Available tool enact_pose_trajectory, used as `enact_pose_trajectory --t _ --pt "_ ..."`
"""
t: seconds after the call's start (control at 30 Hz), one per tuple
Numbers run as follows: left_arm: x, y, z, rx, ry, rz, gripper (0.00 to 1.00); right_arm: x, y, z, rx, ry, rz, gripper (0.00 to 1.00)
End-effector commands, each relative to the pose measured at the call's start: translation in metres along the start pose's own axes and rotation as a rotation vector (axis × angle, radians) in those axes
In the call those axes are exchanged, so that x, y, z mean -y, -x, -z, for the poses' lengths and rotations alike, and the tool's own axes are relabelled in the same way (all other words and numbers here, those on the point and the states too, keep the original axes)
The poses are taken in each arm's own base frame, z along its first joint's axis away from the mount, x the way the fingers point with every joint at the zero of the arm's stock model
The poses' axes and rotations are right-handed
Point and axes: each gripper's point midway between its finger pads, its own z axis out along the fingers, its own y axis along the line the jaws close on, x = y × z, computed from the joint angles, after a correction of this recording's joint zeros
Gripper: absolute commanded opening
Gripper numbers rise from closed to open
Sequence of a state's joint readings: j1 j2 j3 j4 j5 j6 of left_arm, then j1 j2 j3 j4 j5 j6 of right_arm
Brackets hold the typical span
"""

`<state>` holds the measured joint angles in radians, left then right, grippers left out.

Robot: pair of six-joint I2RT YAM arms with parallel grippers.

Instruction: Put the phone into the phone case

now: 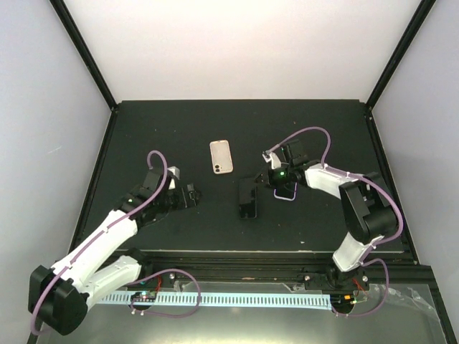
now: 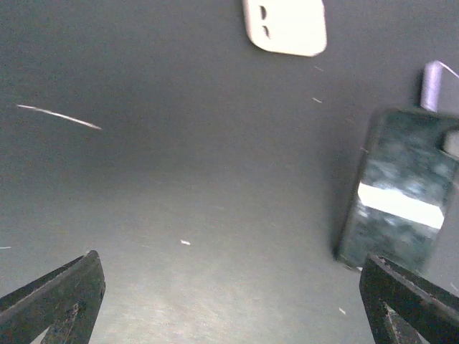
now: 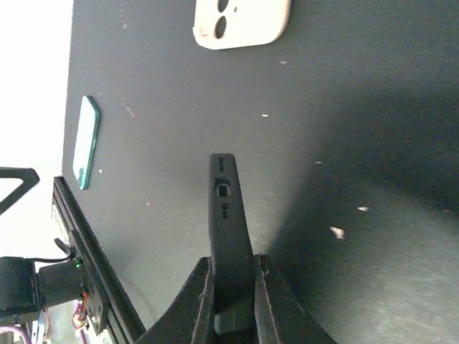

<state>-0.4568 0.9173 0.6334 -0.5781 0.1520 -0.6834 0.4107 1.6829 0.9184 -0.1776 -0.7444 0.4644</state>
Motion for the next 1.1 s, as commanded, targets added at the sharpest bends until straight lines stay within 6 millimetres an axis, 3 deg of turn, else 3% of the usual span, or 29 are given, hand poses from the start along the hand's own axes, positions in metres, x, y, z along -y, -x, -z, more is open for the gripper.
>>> enact_pose_trajectory --t 0.0,0.17,0.3,0.43,0.6,0.77,0.83,0.93,1.07 --pt "-0.049 0.028 0.022 0.150 0.249 0.076 0.99 0.018 0.013 0.008 0.009 -0.026 -0.021 0.01" --pt "-0.087 0.048 0.040 0.276 0.359 0.198 0.99 0.057 0.019 0.005 0.001 -0.142 -0.072 0.02" --pt "-0.113 0.055 0.046 0.332 0.399 0.291 0.99 0.068 0.026 0.003 0.017 -0.198 -0.078 0.02" --pt "-0.146 0.055 0.045 0.337 0.466 0.415 0.99 0.082 0.031 0.003 0.017 -0.255 -0.079 0.06" --pt "-0.173 0.051 0.037 0.321 0.487 0.545 0.99 0.100 0.038 0.006 0.024 -0.325 -0.084 0.09" --pt "-0.214 0.057 0.049 0.390 0.615 0.629 0.99 0.102 0.042 0.009 0.052 -0.341 -0.104 0.21" --pt "-0.228 0.057 0.051 0.390 0.634 0.666 0.99 0.098 0.045 0.013 0.068 -0.343 -0.106 0.31" --pt "-0.240 0.059 0.051 0.377 0.636 0.707 0.99 0.091 0.050 0.020 0.096 -0.346 -0.104 0.47" --pt "-0.252 0.065 0.056 0.371 0.618 0.744 0.99 0.075 0.055 0.030 0.132 -0.312 -0.094 0.61"
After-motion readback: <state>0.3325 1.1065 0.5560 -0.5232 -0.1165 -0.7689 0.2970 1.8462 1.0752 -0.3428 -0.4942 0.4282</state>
